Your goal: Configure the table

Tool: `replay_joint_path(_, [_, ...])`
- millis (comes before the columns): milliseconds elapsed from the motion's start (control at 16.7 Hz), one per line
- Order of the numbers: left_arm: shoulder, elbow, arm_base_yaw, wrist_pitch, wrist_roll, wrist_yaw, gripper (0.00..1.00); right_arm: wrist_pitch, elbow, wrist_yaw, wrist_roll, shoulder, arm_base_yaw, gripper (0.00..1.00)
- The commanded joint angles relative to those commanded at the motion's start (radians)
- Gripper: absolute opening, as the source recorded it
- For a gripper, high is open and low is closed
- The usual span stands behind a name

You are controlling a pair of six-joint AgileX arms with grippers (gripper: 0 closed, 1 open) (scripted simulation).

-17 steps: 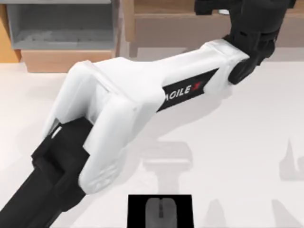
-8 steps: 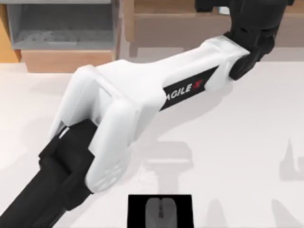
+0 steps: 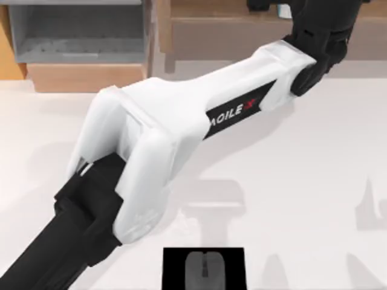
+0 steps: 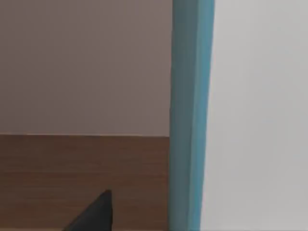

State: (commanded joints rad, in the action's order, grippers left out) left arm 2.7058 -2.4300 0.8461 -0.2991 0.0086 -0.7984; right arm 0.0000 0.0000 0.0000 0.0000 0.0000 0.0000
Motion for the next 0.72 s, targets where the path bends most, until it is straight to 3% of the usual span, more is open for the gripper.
replay_joint_path(720, [0.000,0.000,0.000,0.000,0.000,0.000,0.02,0.000,0.000,0.000,0.000,0.000,0.000,1.00])
